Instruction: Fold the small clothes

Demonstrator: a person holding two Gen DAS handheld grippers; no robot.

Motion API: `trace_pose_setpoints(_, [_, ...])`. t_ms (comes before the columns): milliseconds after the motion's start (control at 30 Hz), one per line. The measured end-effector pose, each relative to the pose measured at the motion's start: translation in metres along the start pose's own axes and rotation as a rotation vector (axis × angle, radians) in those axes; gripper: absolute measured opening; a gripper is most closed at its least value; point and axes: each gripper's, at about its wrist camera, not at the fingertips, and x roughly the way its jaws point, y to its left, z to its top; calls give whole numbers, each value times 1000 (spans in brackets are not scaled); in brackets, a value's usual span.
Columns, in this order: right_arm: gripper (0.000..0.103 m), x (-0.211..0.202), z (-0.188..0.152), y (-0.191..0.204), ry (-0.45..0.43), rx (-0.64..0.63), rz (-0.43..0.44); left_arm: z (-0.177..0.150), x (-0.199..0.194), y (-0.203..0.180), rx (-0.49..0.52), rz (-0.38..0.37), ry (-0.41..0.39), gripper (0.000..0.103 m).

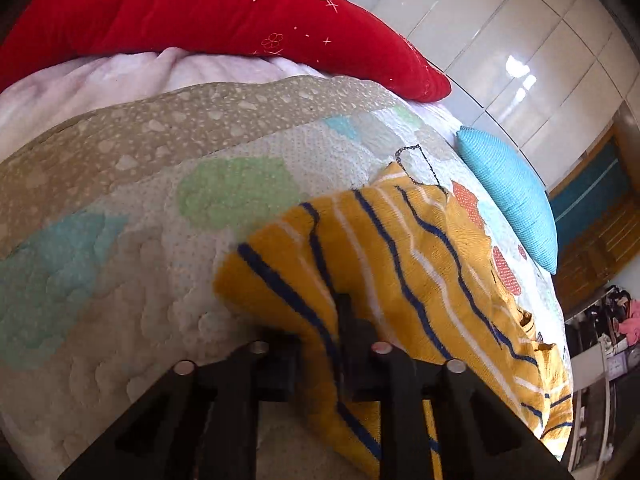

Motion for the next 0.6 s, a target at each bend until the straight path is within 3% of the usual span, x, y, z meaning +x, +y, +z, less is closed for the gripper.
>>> trace_pose_setpoints(133, [12, -30, 2, -56, -70, 211, 92, 0, -7, -21, 46, -27, -2, 90])
trace_pose_setpoints(267, [10, -80, -28, -159, -169, 501, 113, -1, -14, -53, 102, -70, -4, 90])
trace_pose_setpoints(433, [7, -122, -139, -270, -199, 867, 102, -10, -15, -98, 178, -124, 12, 90])
trace_pose_setpoints(600, [7, -131, -260, -300, -103, 1069, 27, -30, -2, -151, 268, -172, 76, 90])
